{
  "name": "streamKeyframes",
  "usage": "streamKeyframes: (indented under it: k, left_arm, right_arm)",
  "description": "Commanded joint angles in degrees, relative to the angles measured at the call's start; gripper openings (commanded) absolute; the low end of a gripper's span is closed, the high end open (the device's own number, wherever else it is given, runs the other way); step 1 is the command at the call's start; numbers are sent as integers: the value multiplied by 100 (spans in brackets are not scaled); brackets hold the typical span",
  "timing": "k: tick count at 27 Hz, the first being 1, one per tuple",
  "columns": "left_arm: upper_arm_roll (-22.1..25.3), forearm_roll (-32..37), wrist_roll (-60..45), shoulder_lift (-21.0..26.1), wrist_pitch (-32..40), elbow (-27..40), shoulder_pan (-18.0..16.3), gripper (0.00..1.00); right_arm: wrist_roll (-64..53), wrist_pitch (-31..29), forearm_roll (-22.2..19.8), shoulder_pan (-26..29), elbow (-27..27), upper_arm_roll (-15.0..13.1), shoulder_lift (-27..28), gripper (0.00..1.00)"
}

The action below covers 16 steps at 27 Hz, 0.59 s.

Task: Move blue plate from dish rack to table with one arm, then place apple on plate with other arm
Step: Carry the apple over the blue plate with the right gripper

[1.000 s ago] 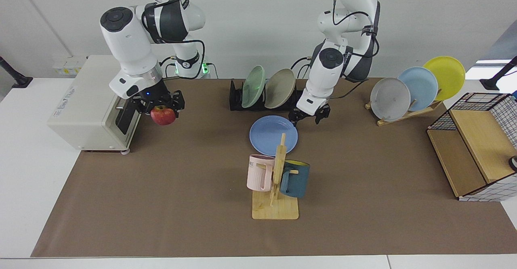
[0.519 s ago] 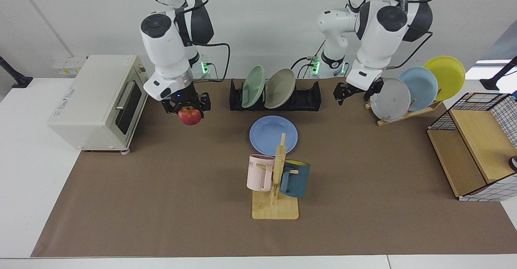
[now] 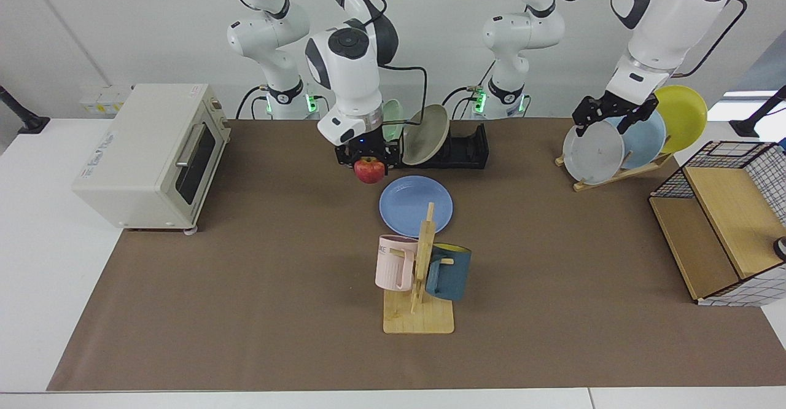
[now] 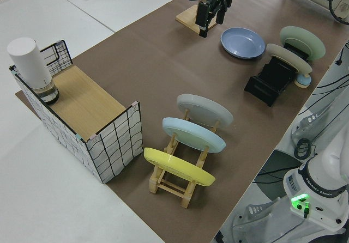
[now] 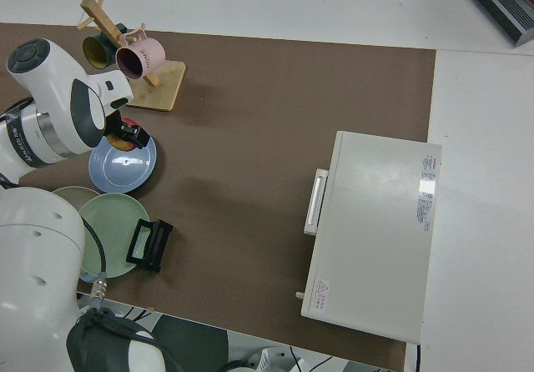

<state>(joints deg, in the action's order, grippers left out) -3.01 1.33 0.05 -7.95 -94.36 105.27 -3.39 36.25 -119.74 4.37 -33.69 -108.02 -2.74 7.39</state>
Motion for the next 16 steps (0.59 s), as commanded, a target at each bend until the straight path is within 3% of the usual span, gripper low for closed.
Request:
streamKeyframes:
  k: [1, 9, 16]
  left_arm:
    - [-42, -27, 22, -23, 102, -68, 57, 100]
    - [-77, -27, -13, -23, 67, -68, 75, 100]
    - [-77, -27, -13, -23, 41, -68, 75, 100]
  right_arm:
    - [478, -524, 169, -269, 44, -43, 403, 2]
    - [1050, -1209, 169, -735, 97, -43, 1062, 3]
    - [1059, -1289, 169, -858, 79, -43, 1370, 5]
